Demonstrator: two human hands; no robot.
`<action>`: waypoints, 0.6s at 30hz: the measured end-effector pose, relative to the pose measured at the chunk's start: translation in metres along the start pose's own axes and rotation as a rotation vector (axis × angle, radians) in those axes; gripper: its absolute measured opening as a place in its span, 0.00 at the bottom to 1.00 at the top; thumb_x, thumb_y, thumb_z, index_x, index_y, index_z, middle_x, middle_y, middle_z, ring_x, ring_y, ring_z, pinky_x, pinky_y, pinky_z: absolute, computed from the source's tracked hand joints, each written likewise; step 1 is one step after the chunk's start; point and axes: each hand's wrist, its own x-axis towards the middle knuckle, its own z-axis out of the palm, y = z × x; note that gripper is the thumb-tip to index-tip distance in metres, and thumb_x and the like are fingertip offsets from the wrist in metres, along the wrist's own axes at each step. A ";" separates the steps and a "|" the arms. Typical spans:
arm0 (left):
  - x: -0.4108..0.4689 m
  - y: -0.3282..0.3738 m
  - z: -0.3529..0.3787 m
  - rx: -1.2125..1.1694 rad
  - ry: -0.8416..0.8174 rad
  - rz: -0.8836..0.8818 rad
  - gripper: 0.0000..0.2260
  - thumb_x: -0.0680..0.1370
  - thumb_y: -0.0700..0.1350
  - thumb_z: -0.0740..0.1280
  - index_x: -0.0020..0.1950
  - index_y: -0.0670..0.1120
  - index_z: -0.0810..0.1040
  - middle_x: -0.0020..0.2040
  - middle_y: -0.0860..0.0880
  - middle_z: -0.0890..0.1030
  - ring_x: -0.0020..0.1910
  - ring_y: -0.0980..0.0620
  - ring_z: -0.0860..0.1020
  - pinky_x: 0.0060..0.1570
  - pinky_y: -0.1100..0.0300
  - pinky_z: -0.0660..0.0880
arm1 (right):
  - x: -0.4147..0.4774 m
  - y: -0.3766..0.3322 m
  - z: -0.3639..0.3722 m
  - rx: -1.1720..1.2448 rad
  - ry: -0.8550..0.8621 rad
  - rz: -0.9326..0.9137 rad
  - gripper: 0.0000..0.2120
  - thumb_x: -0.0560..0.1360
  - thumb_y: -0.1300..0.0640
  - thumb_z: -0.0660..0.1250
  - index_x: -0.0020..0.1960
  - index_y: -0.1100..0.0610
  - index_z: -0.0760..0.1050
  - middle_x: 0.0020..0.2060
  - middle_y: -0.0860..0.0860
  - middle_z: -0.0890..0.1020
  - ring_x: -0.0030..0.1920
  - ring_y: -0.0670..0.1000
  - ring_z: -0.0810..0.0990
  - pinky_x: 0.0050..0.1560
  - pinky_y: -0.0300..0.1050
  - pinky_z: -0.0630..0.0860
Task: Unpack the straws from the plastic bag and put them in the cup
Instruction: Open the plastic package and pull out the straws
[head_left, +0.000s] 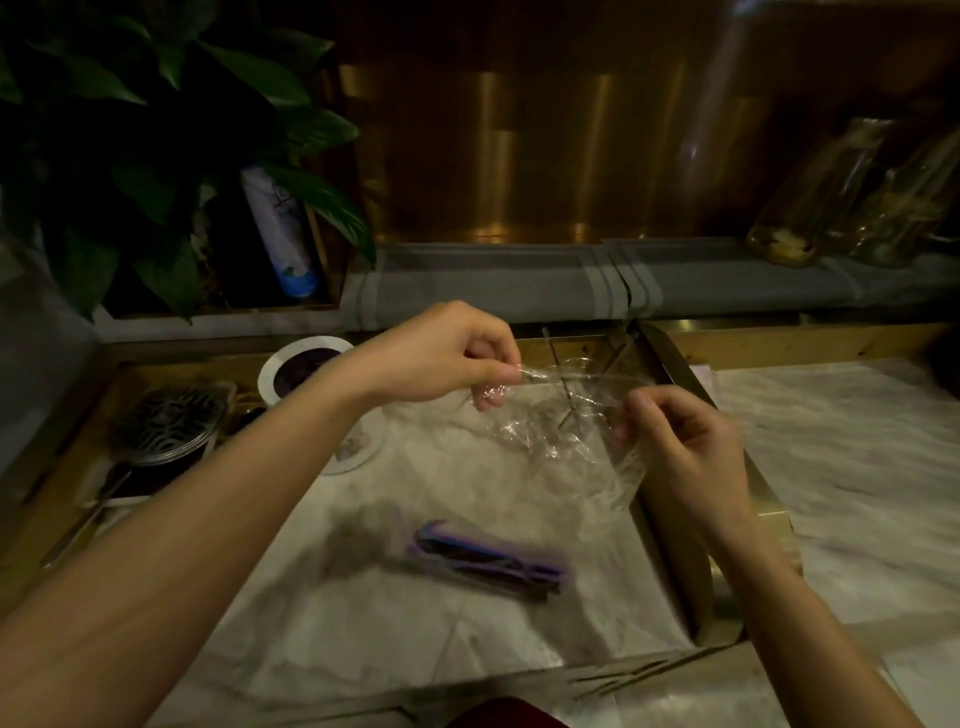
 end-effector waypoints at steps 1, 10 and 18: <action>0.000 -0.001 -0.001 0.006 0.000 -0.015 0.04 0.76 0.47 0.68 0.45 0.47 0.80 0.36 0.52 0.85 0.37 0.57 0.83 0.40 0.68 0.78 | 0.000 0.001 0.000 -0.003 0.000 0.000 0.08 0.74 0.49 0.60 0.44 0.48 0.77 0.37 0.45 0.83 0.36 0.44 0.80 0.38 0.32 0.76; -0.038 -0.041 0.024 0.521 0.513 0.174 0.14 0.68 0.52 0.75 0.48 0.45 0.82 0.44 0.48 0.80 0.48 0.48 0.75 0.49 0.53 0.68 | 0.004 0.004 0.000 0.013 0.010 -0.015 0.07 0.74 0.51 0.61 0.42 0.48 0.77 0.34 0.45 0.82 0.34 0.43 0.79 0.37 0.31 0.74; -0.036 -0.072 0.051 0.675 0.797 0.158 0.11 0.72 0.51 0.69 0.46 0.45 0.83 0.39 0.47 0.78 0.44 0.51 0.69 0.47 0.56 0.63 | 0.004 -0.003 0.001 0.021 -0.065 -0.060 0.09 0.74 0.53 0.59 0.44 0.47 0.78 0.35 0.44 0.81 0.36 0.44 0.79 0.38 0.32 0.75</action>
